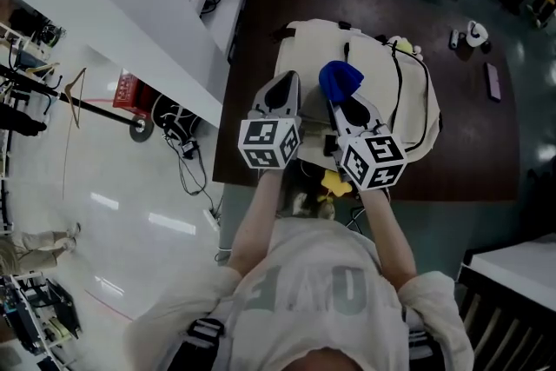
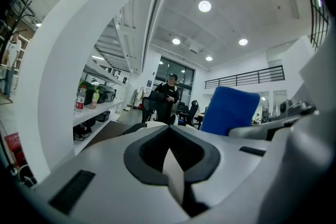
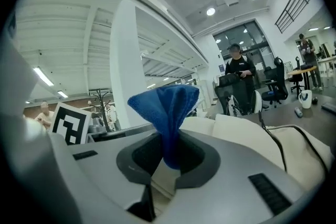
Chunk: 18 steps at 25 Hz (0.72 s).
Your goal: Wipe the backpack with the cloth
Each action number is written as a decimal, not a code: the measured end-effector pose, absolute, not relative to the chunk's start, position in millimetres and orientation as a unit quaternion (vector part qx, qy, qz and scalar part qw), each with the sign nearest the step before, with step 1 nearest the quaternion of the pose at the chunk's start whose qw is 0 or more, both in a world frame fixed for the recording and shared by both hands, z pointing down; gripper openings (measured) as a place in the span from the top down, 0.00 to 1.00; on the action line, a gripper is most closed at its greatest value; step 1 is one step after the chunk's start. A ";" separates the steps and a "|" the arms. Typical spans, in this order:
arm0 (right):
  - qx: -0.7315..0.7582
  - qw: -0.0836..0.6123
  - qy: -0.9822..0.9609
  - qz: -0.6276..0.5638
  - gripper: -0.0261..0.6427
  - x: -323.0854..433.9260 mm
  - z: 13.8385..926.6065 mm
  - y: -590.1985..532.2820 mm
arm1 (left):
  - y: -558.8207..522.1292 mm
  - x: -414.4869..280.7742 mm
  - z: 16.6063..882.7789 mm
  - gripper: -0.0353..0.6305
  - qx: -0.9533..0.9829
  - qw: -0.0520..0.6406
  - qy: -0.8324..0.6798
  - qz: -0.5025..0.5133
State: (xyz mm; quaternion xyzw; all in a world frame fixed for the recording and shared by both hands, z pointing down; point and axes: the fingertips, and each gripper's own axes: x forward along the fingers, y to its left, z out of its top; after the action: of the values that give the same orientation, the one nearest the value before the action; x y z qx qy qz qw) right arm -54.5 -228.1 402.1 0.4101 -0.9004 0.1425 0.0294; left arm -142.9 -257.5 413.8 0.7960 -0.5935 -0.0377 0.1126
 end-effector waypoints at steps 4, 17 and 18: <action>0.393 0.034 -0.905 0.158 0.89 -58.9 409.7 -206.5 | -257.5 -144.2 411.8 0.94 0.792 0.111 -0.598 -0.039; 0.365 0.044 -0.917 0.155 0.89 -56.9 408.8 -181.9 | -257.0 -132.4 393.9 0.94 0.804 0.099 -0.583 -0.054; 0.370 0.036 -0.917 0.143 0.89 -51.7 399.0 -189.4 | -256.8 -130.9 394.5 0.94 0.806 0.099 -0.582 -0.052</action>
State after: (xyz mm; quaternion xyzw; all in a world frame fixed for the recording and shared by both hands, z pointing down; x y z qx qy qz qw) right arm -51.7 -189.4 399.0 0.3703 -0.9171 0.1432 0.0358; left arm -130.9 -256.8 394.5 0.8058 -0.5815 -0.0521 0.0991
